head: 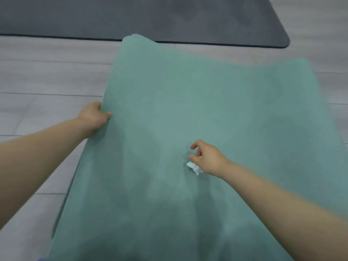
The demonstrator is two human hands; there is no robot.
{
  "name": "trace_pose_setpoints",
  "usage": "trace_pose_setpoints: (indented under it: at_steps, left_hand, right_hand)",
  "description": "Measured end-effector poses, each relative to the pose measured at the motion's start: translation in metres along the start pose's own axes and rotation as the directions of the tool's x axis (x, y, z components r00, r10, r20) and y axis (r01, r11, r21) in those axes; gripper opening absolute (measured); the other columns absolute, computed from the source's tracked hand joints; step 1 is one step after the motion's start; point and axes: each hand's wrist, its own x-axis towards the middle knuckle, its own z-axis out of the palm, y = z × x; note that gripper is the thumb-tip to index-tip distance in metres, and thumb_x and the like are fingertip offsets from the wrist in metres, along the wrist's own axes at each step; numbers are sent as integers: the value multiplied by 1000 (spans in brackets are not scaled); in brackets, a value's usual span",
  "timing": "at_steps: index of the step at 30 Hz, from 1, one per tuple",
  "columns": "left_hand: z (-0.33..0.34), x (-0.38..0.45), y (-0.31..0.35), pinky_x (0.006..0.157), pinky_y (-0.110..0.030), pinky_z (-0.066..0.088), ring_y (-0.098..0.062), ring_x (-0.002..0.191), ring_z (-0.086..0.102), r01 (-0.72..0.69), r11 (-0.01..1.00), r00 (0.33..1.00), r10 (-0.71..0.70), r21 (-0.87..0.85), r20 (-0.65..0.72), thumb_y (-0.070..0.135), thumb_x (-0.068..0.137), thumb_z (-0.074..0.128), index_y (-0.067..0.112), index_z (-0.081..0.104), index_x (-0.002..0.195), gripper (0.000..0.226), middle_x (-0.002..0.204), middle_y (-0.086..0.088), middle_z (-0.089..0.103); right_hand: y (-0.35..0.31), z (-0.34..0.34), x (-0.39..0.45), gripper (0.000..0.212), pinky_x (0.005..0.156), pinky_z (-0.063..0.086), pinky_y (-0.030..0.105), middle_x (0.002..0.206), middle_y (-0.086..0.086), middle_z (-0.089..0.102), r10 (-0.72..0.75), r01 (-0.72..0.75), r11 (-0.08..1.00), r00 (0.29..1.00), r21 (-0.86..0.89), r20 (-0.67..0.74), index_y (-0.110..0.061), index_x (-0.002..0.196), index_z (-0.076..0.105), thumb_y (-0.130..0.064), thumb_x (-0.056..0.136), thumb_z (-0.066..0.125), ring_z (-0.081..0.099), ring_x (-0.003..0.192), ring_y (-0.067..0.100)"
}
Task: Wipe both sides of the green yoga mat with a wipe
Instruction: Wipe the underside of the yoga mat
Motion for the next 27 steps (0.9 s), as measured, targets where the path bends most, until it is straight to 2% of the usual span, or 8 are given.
trace_pose_setpoints:
  at_steps: [3,9,12,16,19,21,25,27]
  left_hand:
    - [4,3,-41,91,-41,50,-36,104,63,41,999,997,-41,-13,-61,14,93,59,3,64,117,27,115,-19,67]
    - [-13,19,-75,90,-39,43,-37,111,59,-27,999,988,32,32,-153,18,96,56,2,57,124,32,123,-20,63]
    - [-15,30,-89,97,-40,42,-37,118,55,-49,996,992,57,76,-111,11,94,56,8,41,141,50,137,-16,53]
    - [1,32,-127,111,-50,34,-40,136,34,-108,924,993,116,367,0,11,89,60,17,20,155,77,157,-15,21]
    - [10,29,-156,110,-53,35,-38,139,28,-304,778,952,238,550,190,18,93,57,21,30,152,65,160,-11,20]
    - [10,29,-171,110,-52,36,-36,139,31,-380,744,925,289,550,247,20,95,54,21,36,151,59,160,-7,24]
    - [9,34,-183,110,-45,36,-37,131,43,-403,819,915,357,408,187,16,90,63,13,51,137,49,151,-9,38]
    - [11,35,-179,107,-38,37,-34,122,49,-359,885,933,340,298,114,11,86,67,8,56,125,41,140,-11,45]
  right_hand:
    - [-13,41,3,18,56,34,12,92,0,59,36,-23,991,995,133,-94,-14,101,58,-20,85,64,52,79,13]
    - [-22,71,-4,5,69,30,13,98,1,59,138,-57,960,949,276,-283,-18,88,63,-18,83,64,54,86,12]
    - [-24,76,0,16,79,34,16,108,5,58,143,-54,961,938,273,-316,-12,100,64,-12,85,59,57,100,19]
    - [-28,91,6,33,94,36,27,123,13,50,114,-99,993,950,66,-290,-2,119,52,-5,87,53,51,112,28]
    - [-18,98,0,18,87,40,36,108,13,53,21,-102,971,937,-216,-348,-5,99,62,-10,81,62,51,100,33]
    - [-16,99,-8,14,79,41,33,102,10,55,38,-125,954,952,-273,-304,-9,95,66,-17,85,59,55,95,32]
    - [-32,108,-15,30,75,43,28,113,6,46,167,-194,967,972,-164,-167,-13,109,58,-35,89,59,59,90,27]
    - [-44,113,-9,32,80,43,29,117,7,44,143,-168,970,979,-174,-148,-11,115,55,-27,89,60,58,93,28]
